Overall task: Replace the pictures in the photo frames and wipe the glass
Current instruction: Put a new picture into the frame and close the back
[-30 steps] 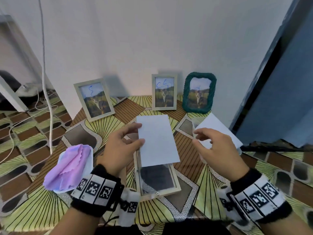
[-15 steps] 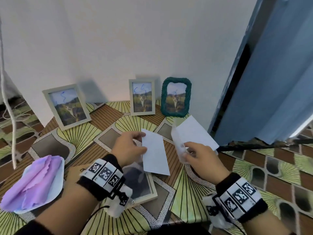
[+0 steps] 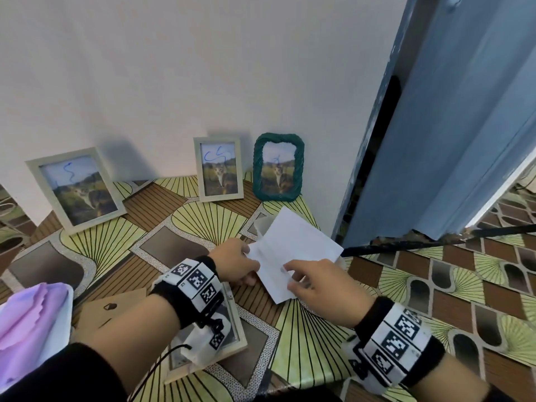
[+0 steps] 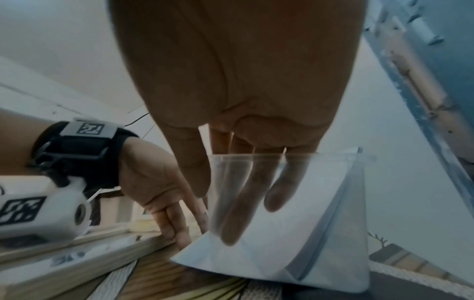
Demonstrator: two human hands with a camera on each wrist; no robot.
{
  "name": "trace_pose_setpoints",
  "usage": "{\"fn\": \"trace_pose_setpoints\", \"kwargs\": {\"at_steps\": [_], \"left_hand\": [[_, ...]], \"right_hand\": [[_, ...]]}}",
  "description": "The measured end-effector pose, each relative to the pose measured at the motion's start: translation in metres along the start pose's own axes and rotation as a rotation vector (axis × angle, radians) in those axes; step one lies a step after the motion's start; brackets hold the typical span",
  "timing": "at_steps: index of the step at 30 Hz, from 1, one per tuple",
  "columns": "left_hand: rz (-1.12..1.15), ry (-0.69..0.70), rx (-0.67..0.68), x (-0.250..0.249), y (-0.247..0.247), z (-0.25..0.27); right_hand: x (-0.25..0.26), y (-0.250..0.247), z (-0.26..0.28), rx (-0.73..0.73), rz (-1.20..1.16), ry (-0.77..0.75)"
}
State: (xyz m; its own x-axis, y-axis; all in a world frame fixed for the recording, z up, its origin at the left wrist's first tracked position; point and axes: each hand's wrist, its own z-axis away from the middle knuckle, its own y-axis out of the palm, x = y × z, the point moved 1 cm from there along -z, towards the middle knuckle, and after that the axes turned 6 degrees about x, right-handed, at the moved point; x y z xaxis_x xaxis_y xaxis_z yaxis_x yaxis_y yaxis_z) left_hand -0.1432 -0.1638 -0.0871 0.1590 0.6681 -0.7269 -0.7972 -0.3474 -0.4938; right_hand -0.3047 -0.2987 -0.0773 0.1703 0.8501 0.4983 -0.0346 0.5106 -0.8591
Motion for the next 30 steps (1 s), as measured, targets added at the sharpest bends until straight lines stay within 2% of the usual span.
{"fn": "trace_pose_setpoints", "kwargs": {"at_steps": [4, 7, 9, 12, 14, 17, 20, 22, 24, 27, 30], "left_hand": [[0.039, 0.024, 0.039, 0.0, -0.001, 0.007], [0.03, 0.047, 0.042, -0.002, -0.005, 0.016], [-0.045, 0.113, -0.006, -0.003, -0.007, 0.021], [-0.038, 0.247, -0.152, -0.004, -0.006, 0.029], [-0.039, 0.335, -0.217, -0.007, 0.0, 0.033], [-0.076, 0.413, -0.274, -0.01, 0.009, 0.032], [-0.055, 0.429, -0.244, -0.014, 0.011, 0.028], [-0.026, 0.406, -0.194, -0.013, 0.012, 0.027], [-0.044, 0.382, -0.166, -0.01, 0.014, 0.026], [-0.068, 0.373, -0.164, -0.004, 0.015, 0.024], [-0.069, 0.36, -0.175, -0.002, 0.013, 0.023]], "right_hand": [[0.006, 0.008, 0.0, 0.041, 0.191, -0.065], [0.004, 0.009, -0.001, 0.032, 0.206, -0.08], [0.003, 0.008, -0.002, 0.037, 0.162, -0.08], [0.001, 0.005, 0.001, 0.015, -0.001, -0.079], [-0.002, -0.001, 0.003, -0.084, -0.161, -0.08], [-0.009, -0.019, 0.008, -0.353, -0.416, -0.063], [-0.025, -0.041, 0.006, -0.568, -0.336, 0.024], [-0.036, -0.051, 0.002, -0.554, -0.231, 0.097], [-0.044, -0.054, -0.002, -0.463, -0.173, 0.152], [-0.05, -0.052, -0.008, -0.367, -0.129, 0.179], [-0.05, -0.051, -0.012, -0.34, -0.119, 0.182]]}}
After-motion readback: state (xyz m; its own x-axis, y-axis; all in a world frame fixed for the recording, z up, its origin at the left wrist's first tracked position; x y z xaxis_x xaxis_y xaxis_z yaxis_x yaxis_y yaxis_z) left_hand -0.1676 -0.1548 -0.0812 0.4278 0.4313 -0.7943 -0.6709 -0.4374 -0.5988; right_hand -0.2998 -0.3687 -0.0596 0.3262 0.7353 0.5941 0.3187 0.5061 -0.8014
